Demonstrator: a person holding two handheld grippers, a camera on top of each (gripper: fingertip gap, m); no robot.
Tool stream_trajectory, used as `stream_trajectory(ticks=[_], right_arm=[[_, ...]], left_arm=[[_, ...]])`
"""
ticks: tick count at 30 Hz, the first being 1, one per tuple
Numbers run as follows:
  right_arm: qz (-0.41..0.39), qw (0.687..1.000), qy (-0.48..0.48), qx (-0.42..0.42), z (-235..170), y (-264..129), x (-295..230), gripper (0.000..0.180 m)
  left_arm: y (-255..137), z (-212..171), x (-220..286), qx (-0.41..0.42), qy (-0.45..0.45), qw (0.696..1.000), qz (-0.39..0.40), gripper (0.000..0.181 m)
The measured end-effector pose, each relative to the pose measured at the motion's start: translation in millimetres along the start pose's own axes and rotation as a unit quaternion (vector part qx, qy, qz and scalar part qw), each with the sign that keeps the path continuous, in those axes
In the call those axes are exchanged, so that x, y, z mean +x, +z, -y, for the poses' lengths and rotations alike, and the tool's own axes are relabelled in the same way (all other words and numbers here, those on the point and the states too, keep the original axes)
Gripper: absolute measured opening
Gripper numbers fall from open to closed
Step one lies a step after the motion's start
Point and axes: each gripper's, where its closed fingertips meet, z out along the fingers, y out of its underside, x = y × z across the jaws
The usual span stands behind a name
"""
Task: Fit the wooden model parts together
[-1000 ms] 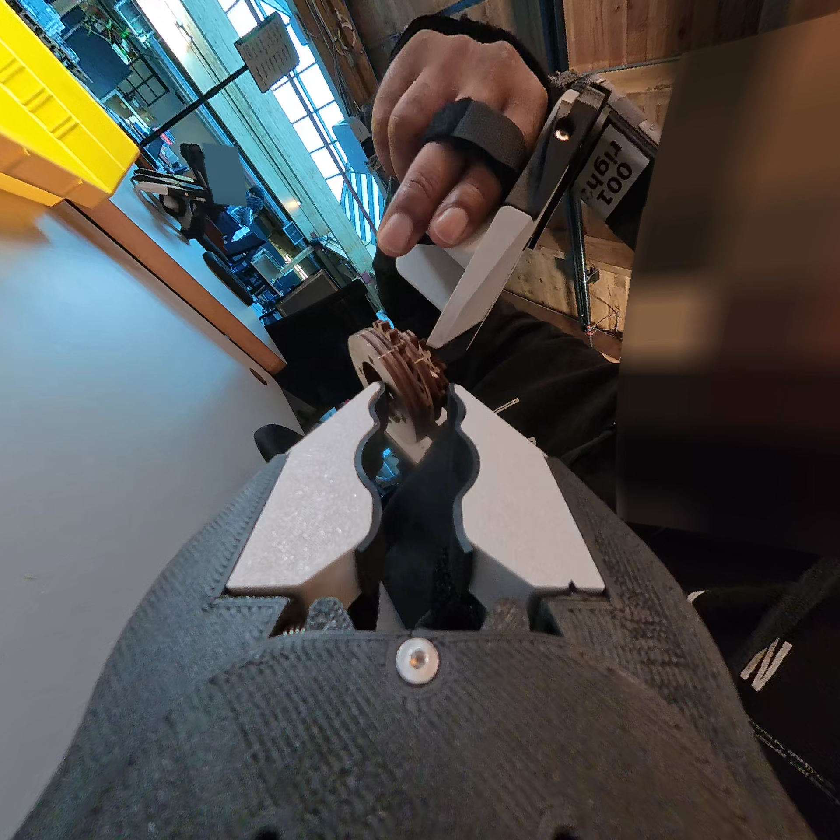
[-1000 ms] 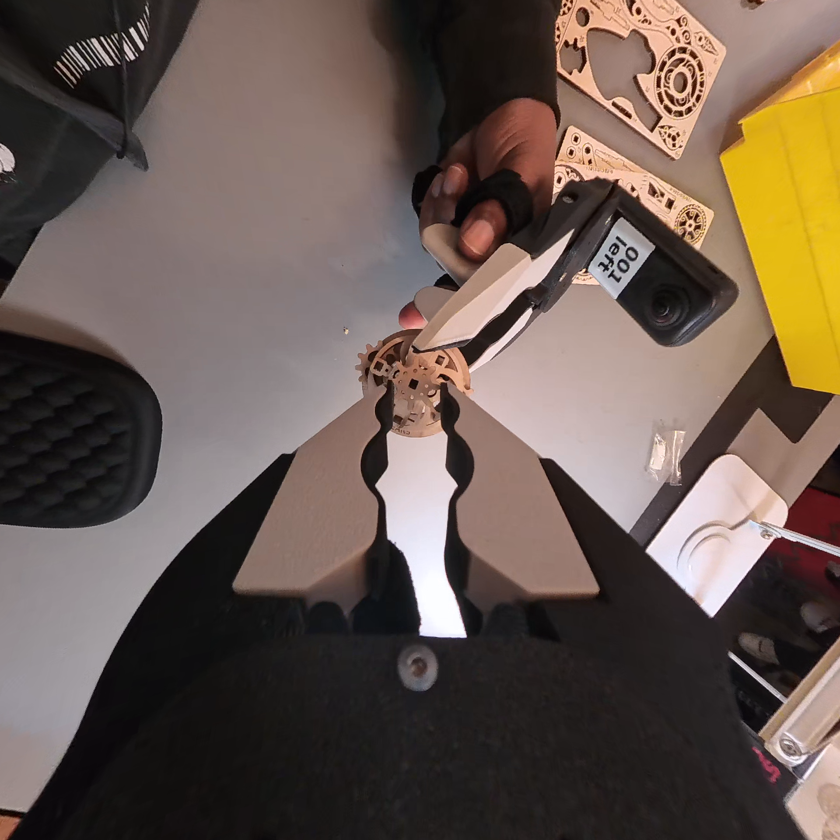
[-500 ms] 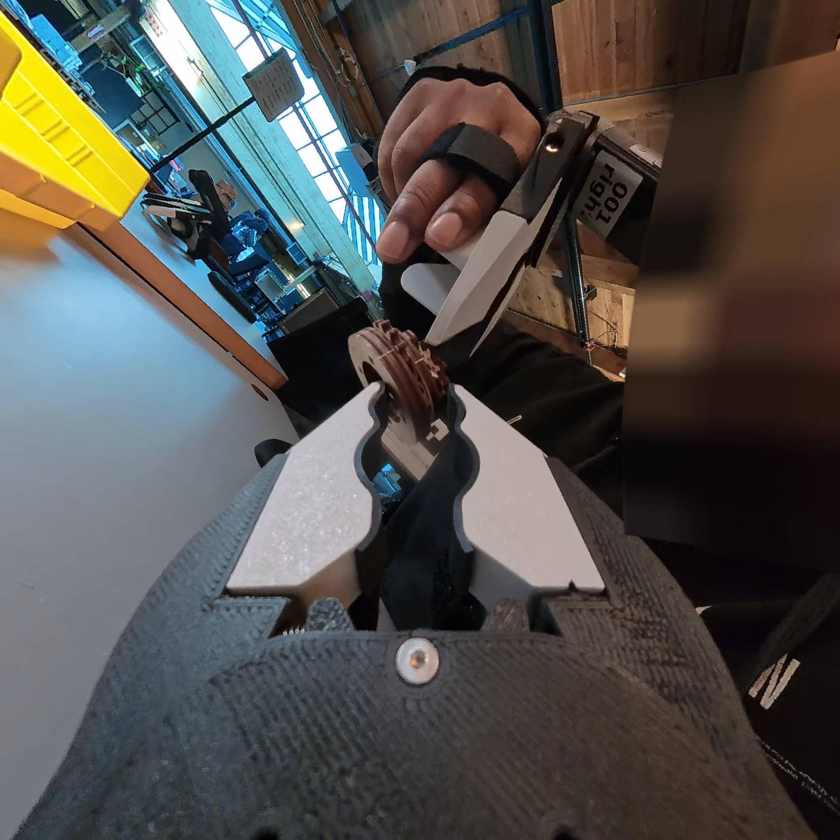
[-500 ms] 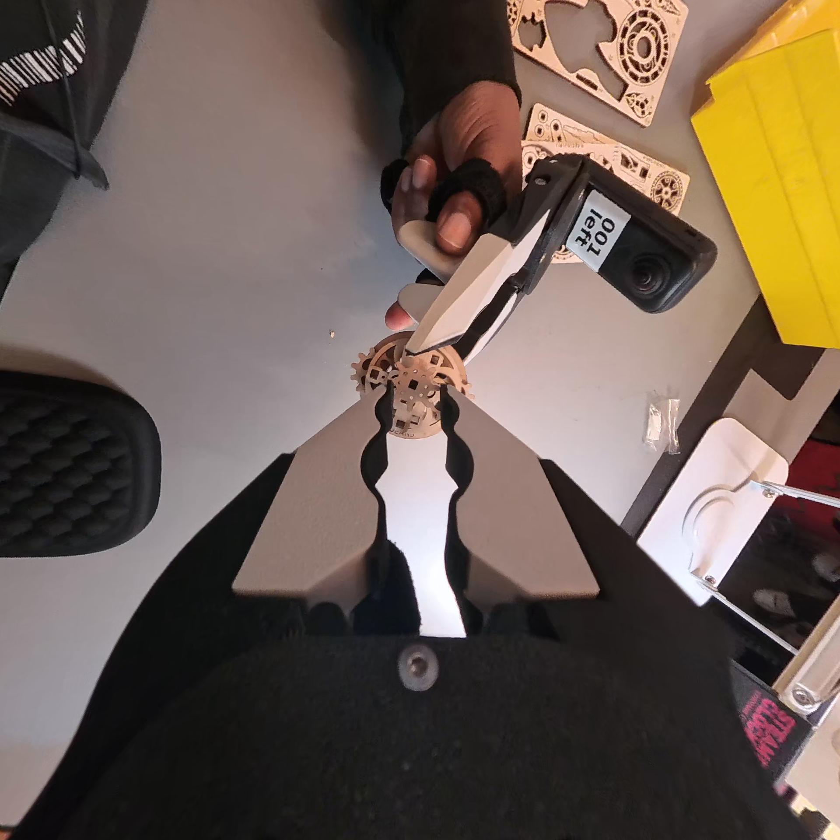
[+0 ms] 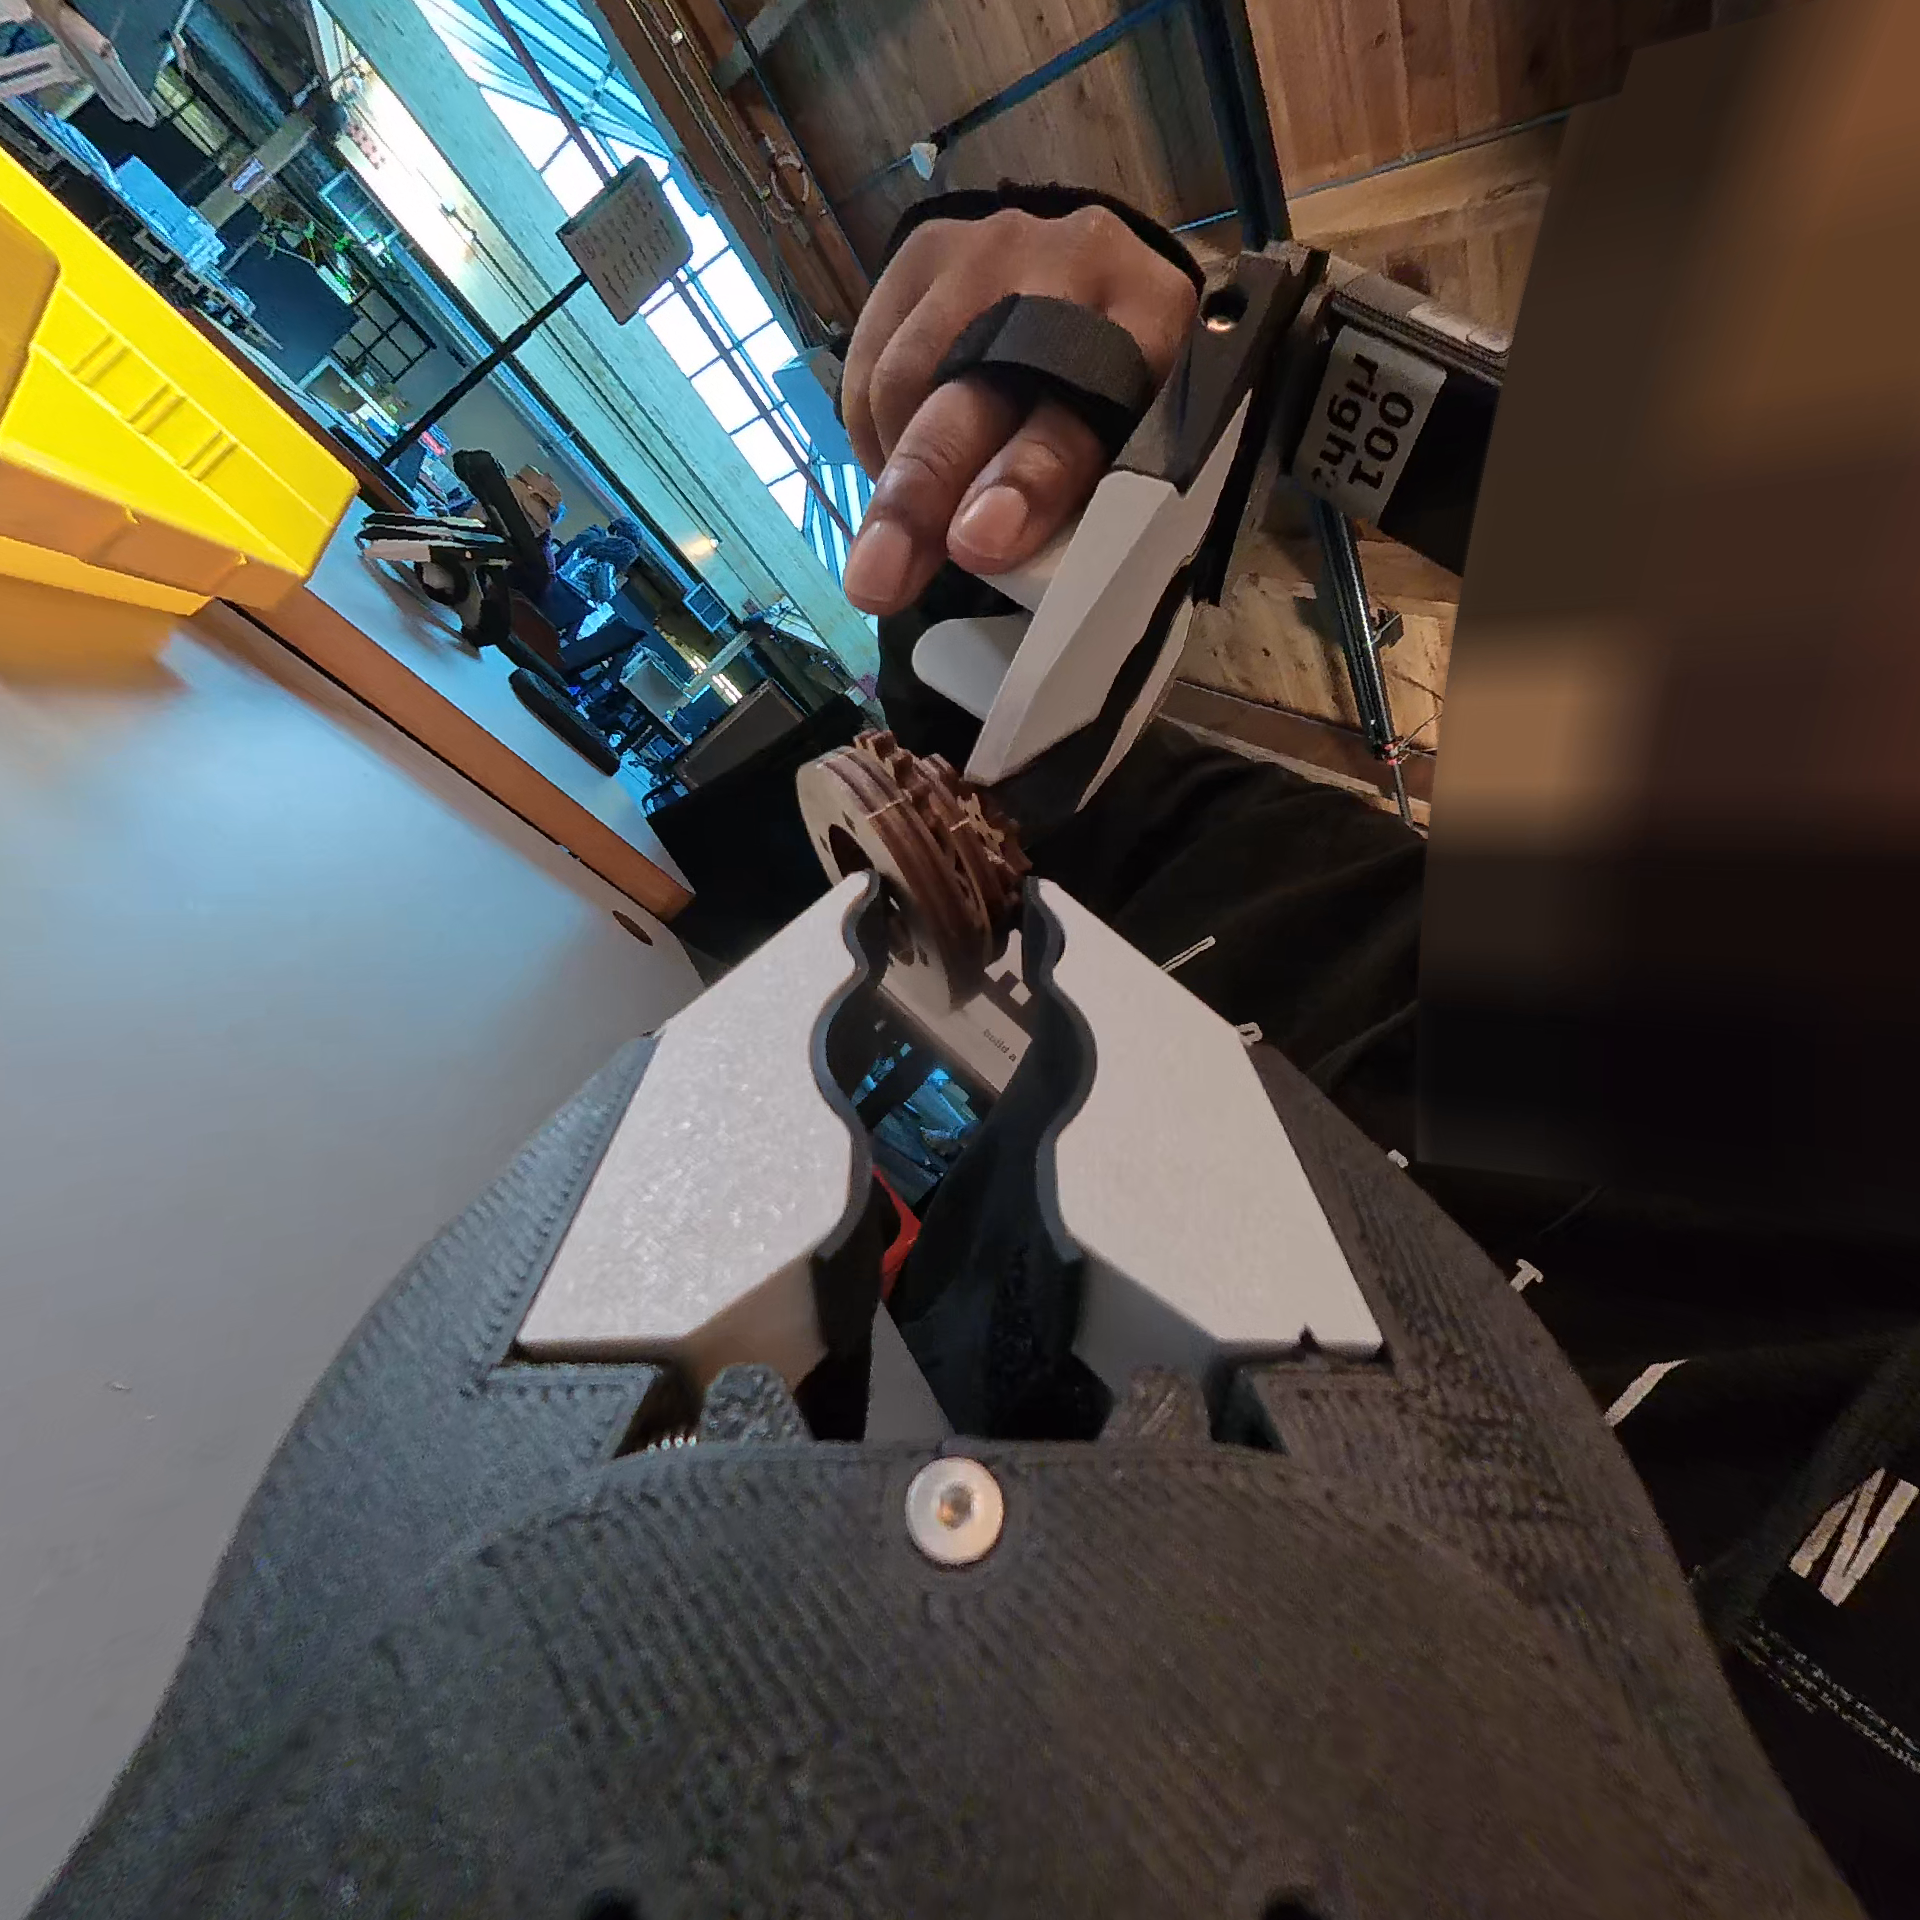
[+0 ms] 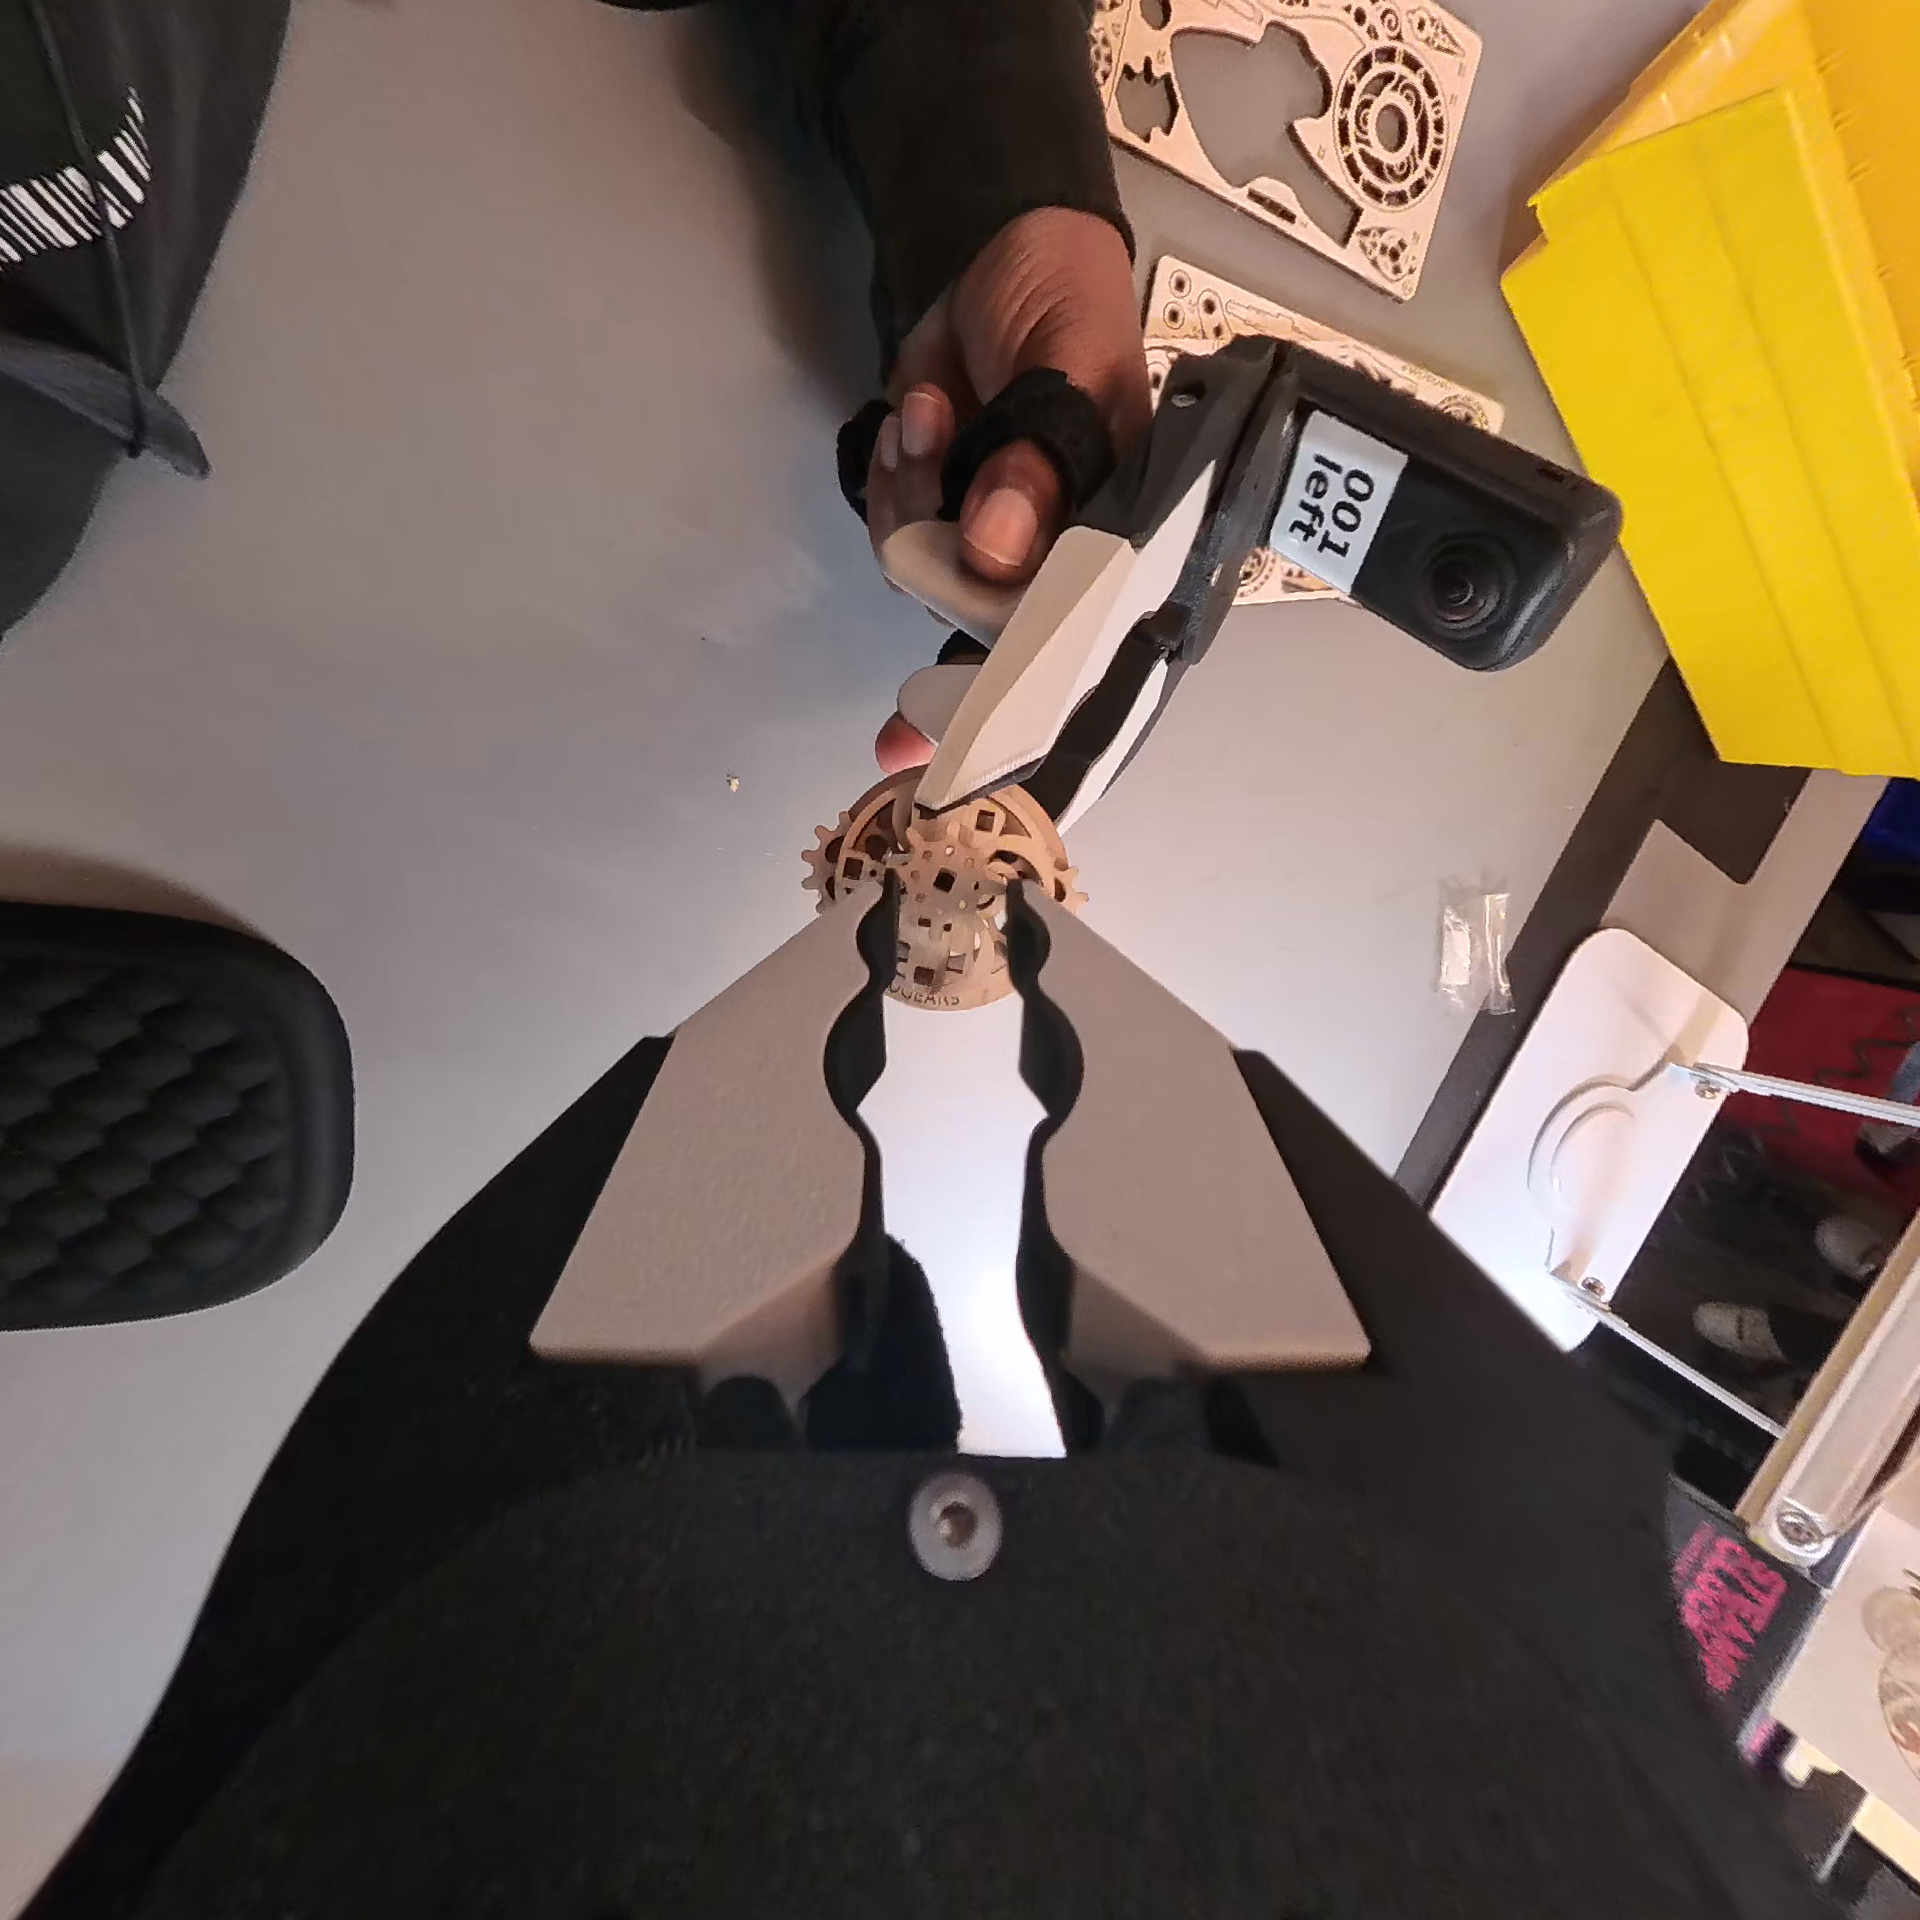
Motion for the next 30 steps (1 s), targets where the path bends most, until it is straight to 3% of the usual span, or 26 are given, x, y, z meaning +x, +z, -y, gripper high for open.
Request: stream_trajectory(ticks=[30], right_arm=[[-0.051, 0.998, 0.007, -0.021, 3.2, -6.5, 11.5, 0.018]], left_arm=[[-3.3, 12.9, 6.6, 0.034, 0.030, 0.999, -0.002, 0.024]])
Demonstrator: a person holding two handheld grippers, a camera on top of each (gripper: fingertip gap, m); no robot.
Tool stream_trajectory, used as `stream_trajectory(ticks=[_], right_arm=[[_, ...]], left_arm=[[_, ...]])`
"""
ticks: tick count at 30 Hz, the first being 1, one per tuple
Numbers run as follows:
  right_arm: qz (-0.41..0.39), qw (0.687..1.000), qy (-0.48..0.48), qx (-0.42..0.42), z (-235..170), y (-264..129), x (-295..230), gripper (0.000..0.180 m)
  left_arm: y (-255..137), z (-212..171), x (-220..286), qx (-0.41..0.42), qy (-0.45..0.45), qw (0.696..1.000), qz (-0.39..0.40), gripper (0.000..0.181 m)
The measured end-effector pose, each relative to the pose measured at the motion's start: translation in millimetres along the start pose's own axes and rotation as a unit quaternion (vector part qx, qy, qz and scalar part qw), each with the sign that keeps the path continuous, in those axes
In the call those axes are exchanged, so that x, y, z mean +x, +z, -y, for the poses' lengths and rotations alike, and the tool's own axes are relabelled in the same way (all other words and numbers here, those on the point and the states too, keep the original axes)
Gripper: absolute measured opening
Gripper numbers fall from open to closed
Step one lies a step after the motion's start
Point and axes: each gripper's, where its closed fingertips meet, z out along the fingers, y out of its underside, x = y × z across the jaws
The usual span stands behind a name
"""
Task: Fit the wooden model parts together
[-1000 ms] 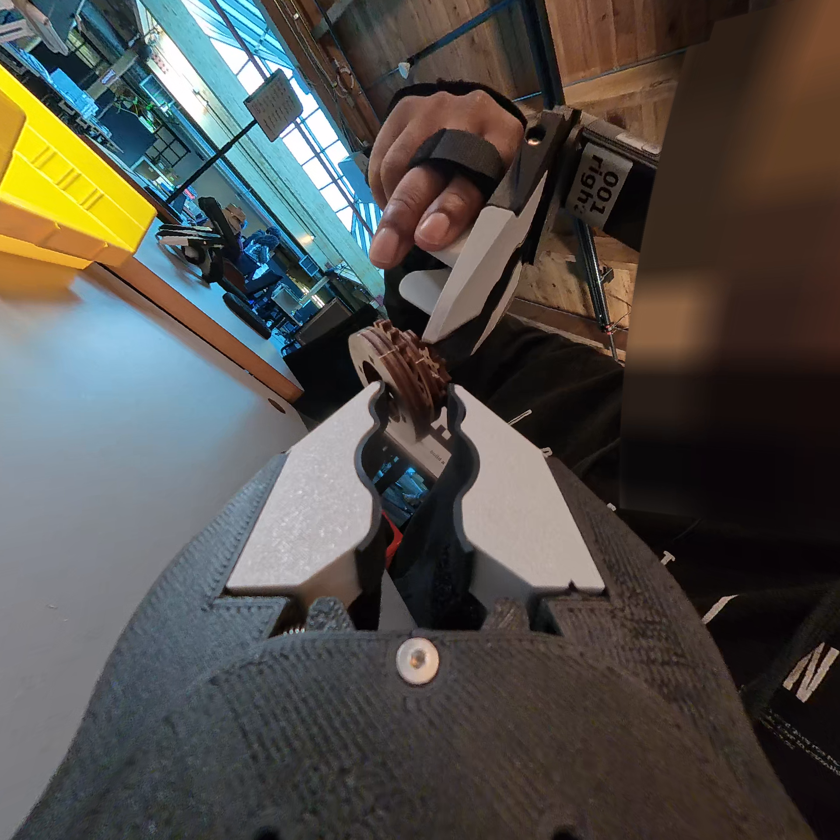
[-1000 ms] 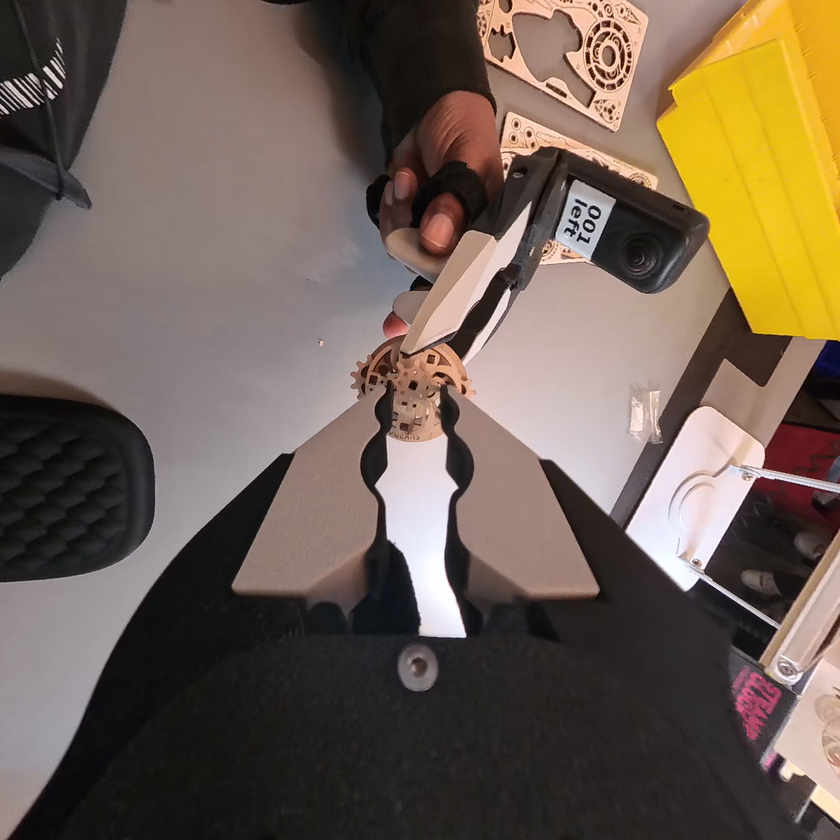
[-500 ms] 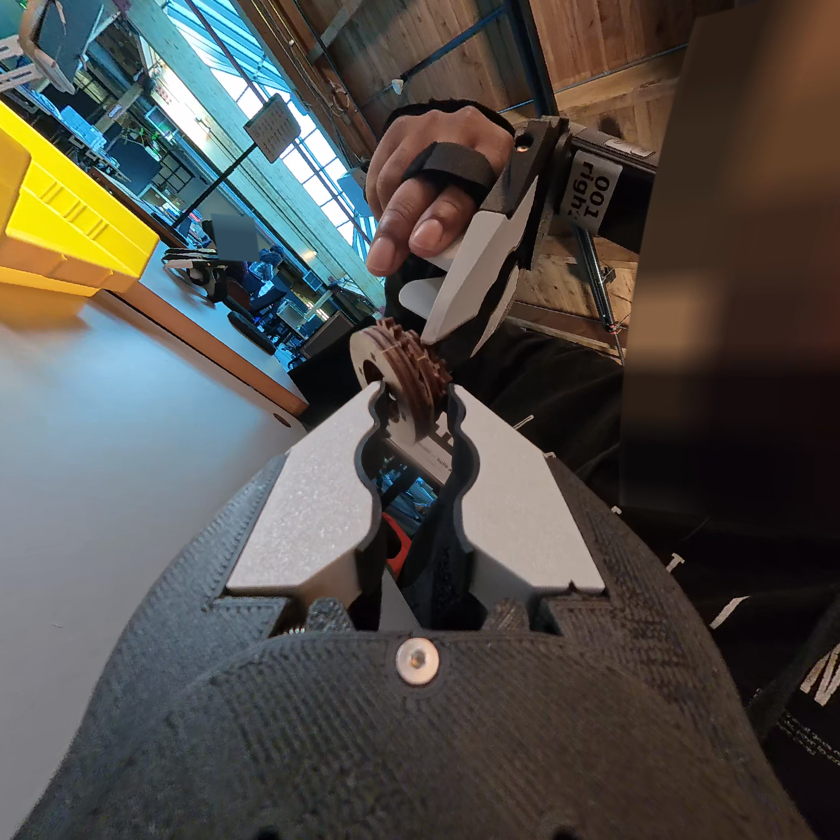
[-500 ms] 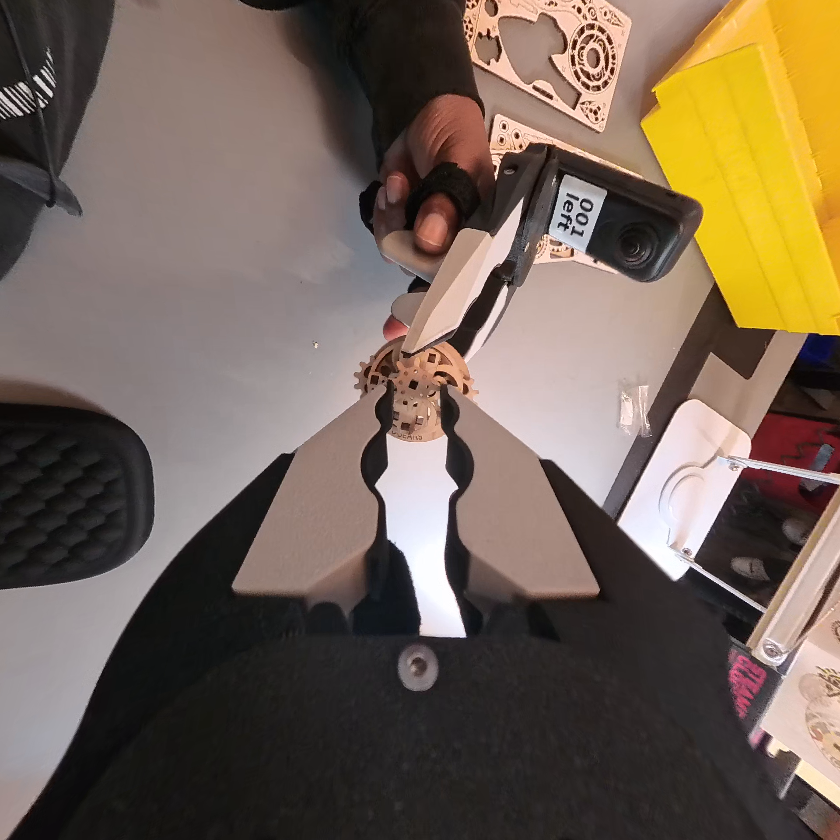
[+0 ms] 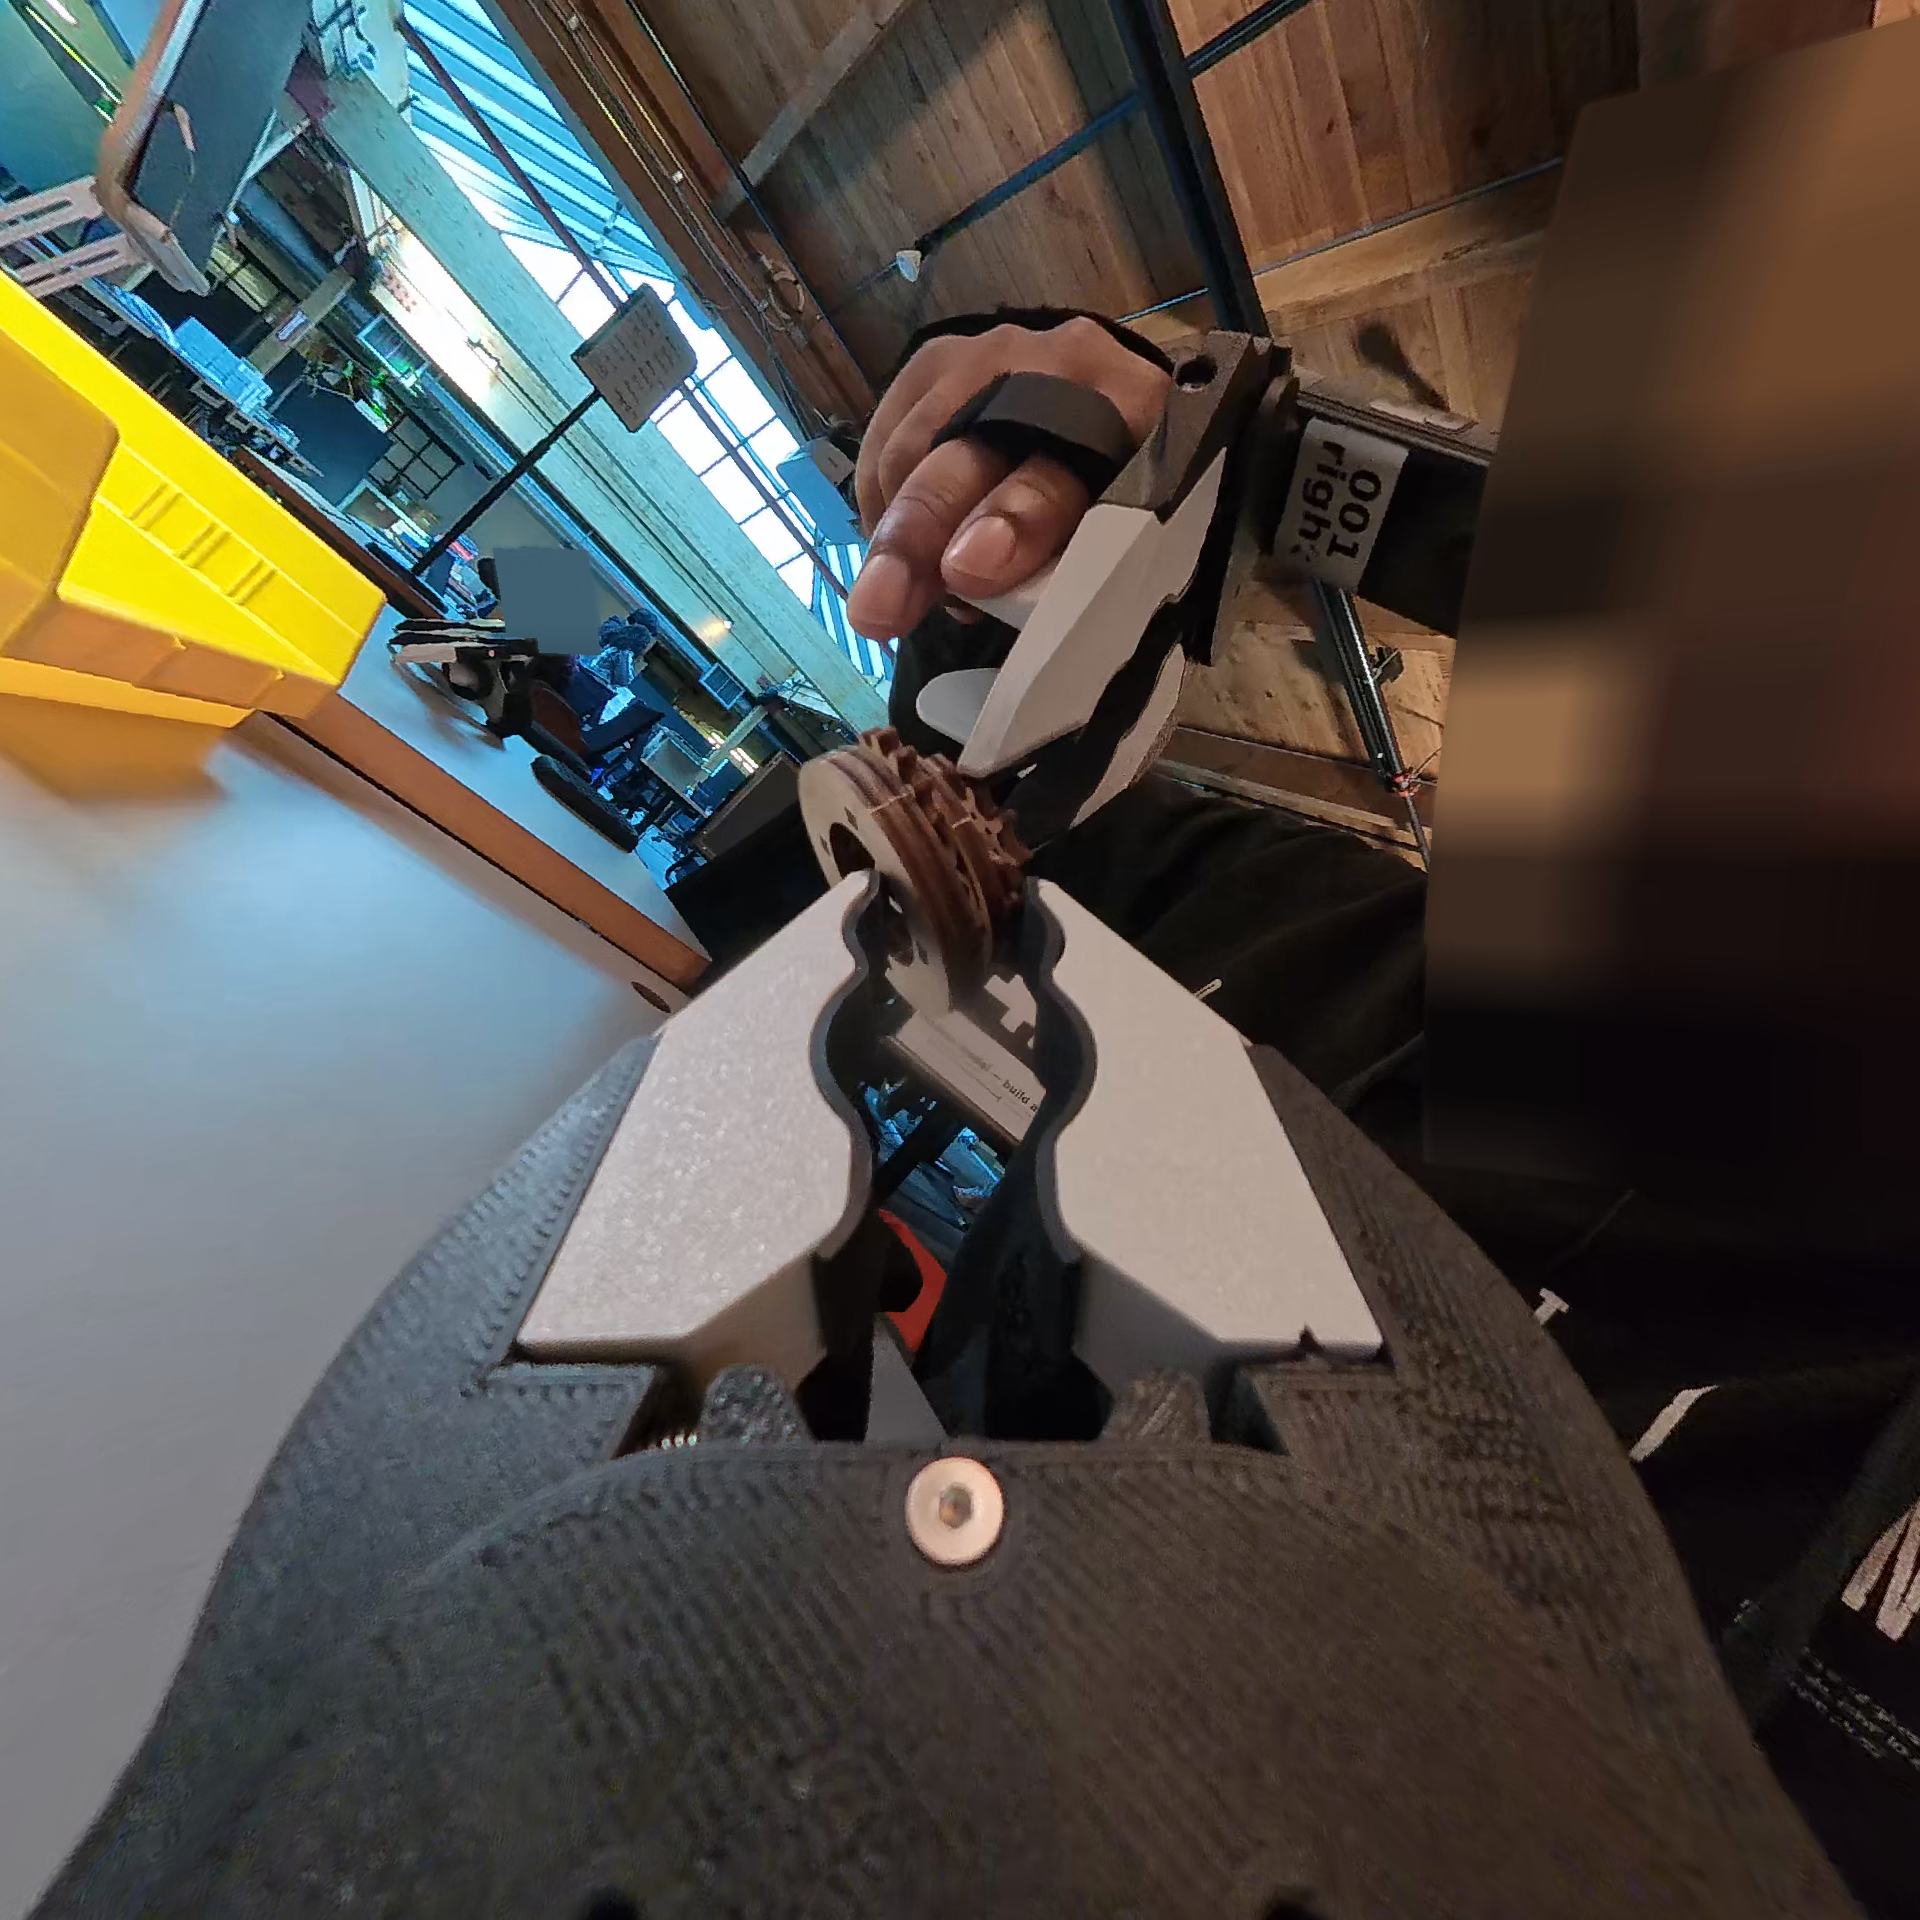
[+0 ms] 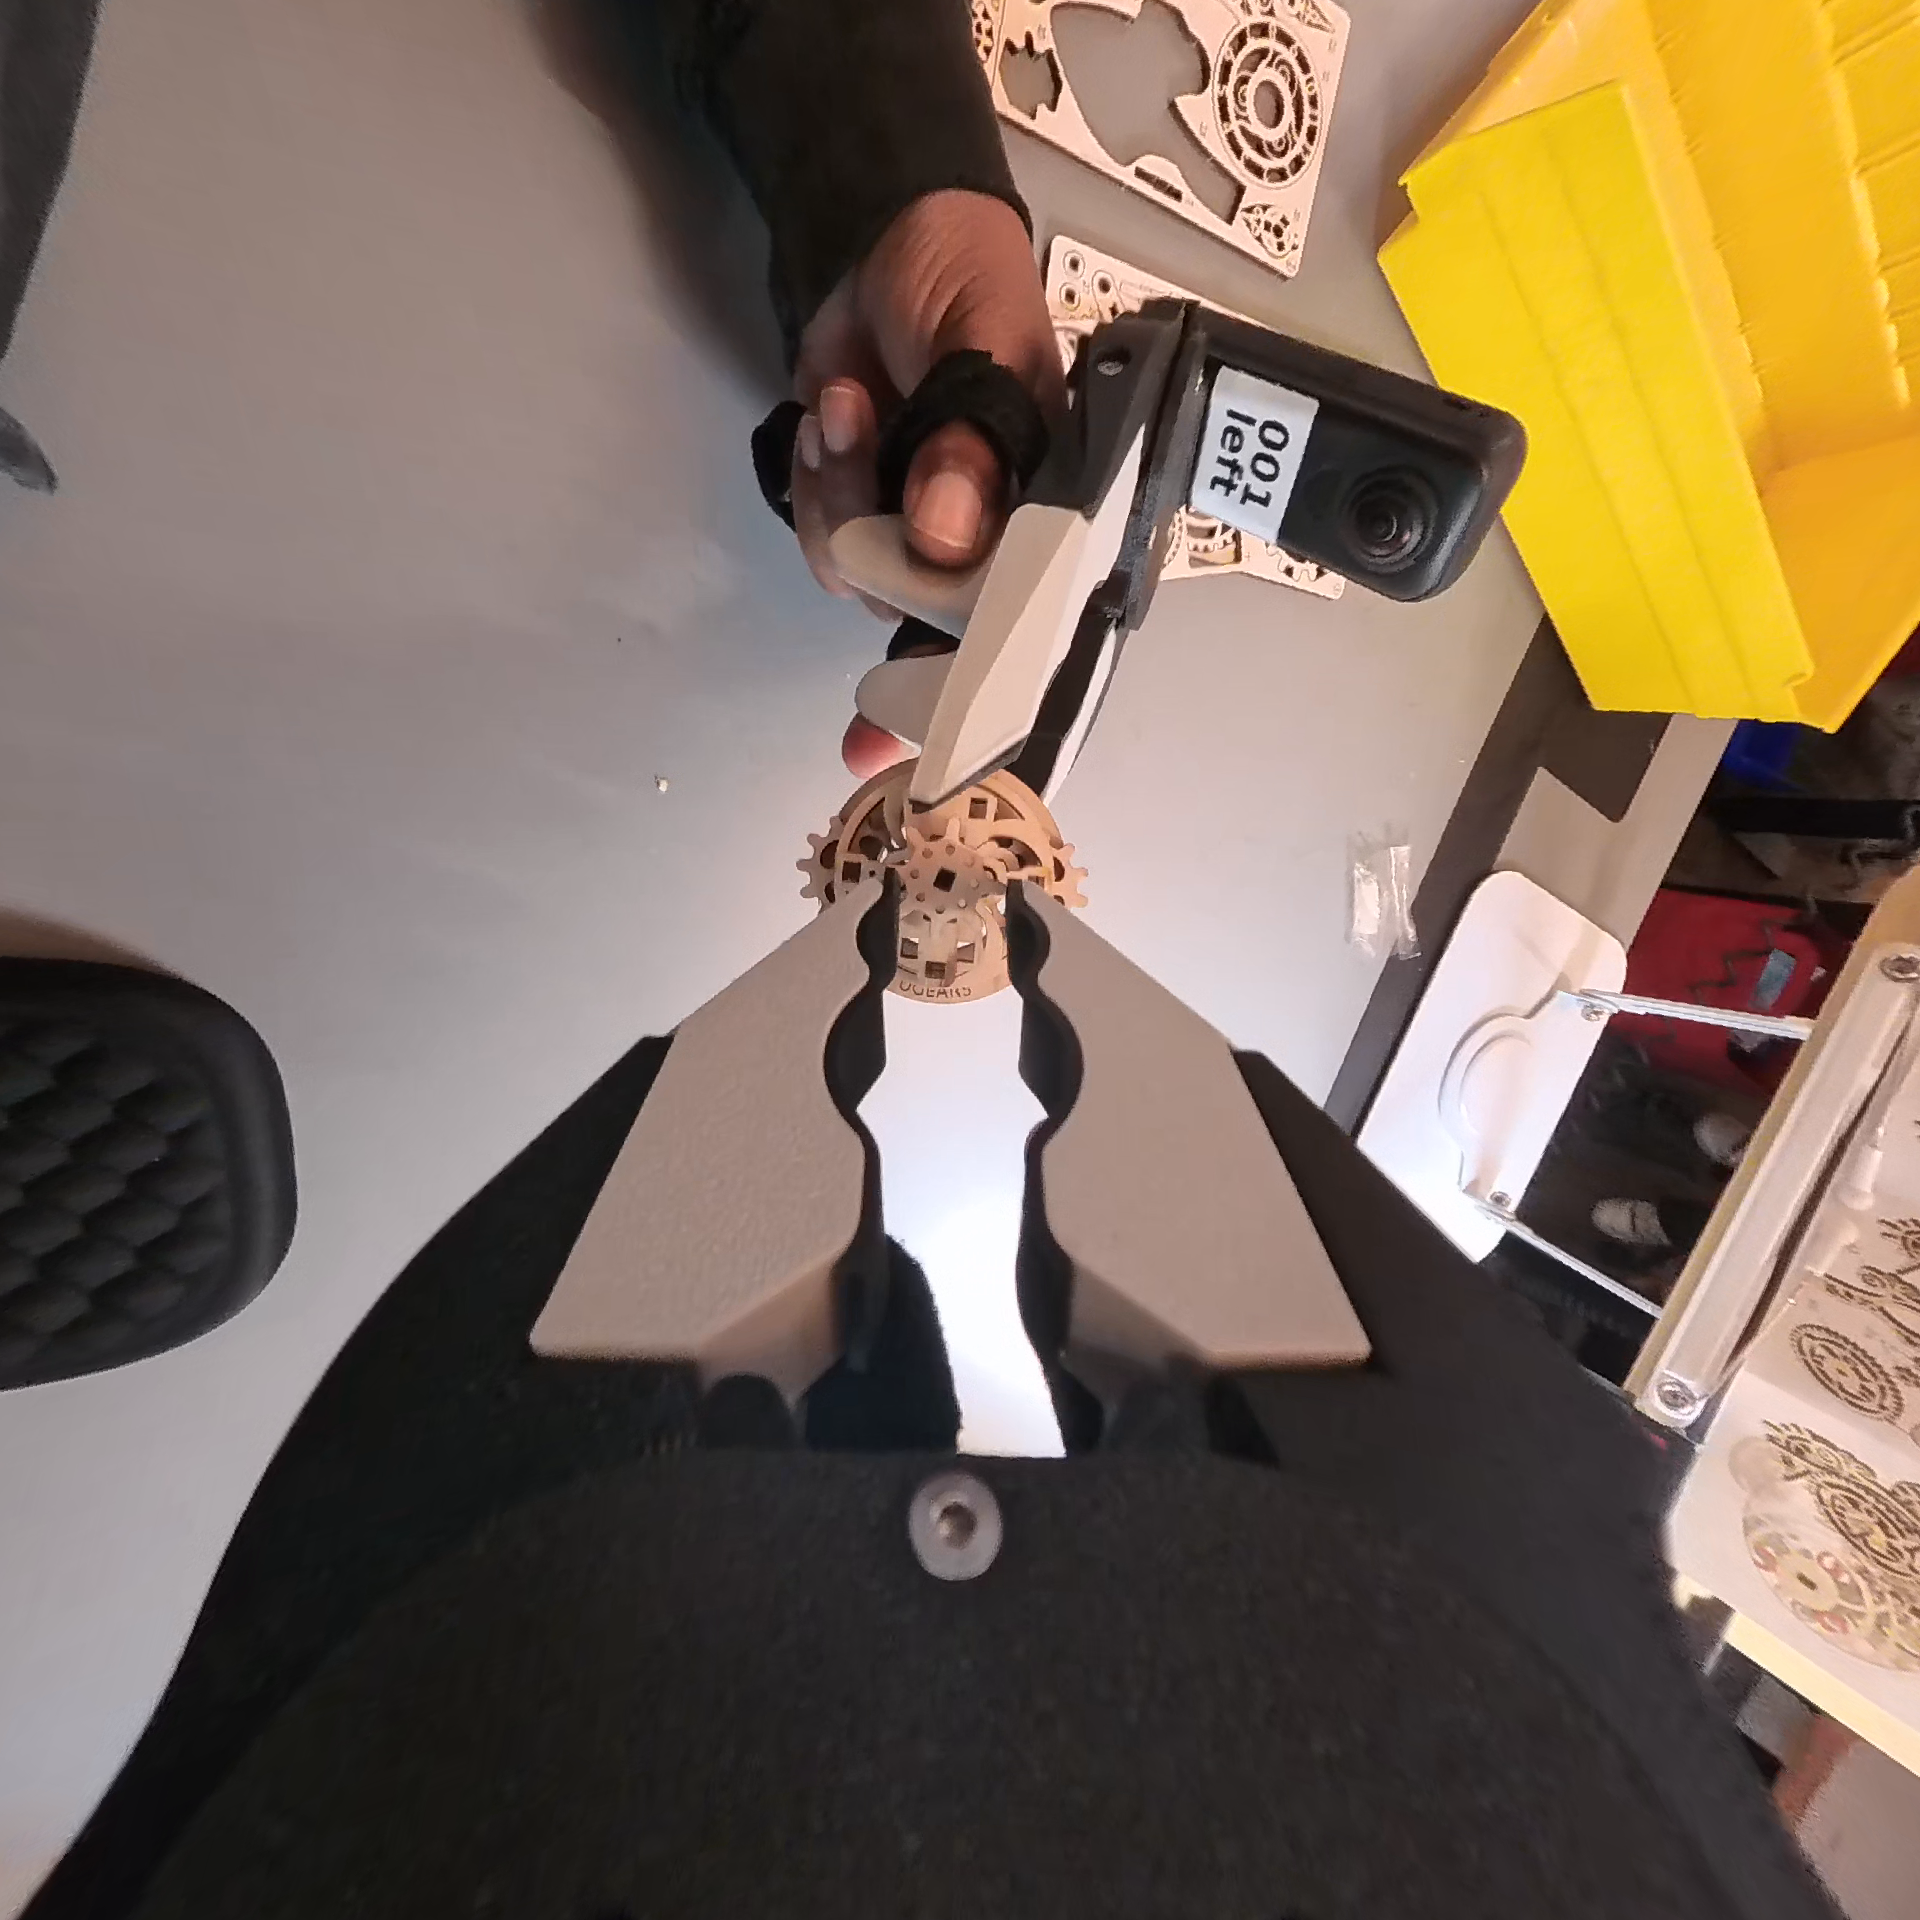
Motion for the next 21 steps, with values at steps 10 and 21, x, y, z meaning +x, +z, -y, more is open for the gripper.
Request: stream_trajectory(ticks=[10, 21], right_arm=[[-0.011, 1.000, -0.021, -0.016, -1.2, 0.0, 0.4, 0.018], [0.009, 0.997, -0.077, -0.025, -15.0, 12.9, -8.6, 0.018]], left_arm=[[1.1, 0.1, -1.3, -0.004, -0.003, 1.000, 0.009, 0.024], [1.1, -7.0, -15.6, -0.035, -0.009, 0.997, 0.068, 0.024]])
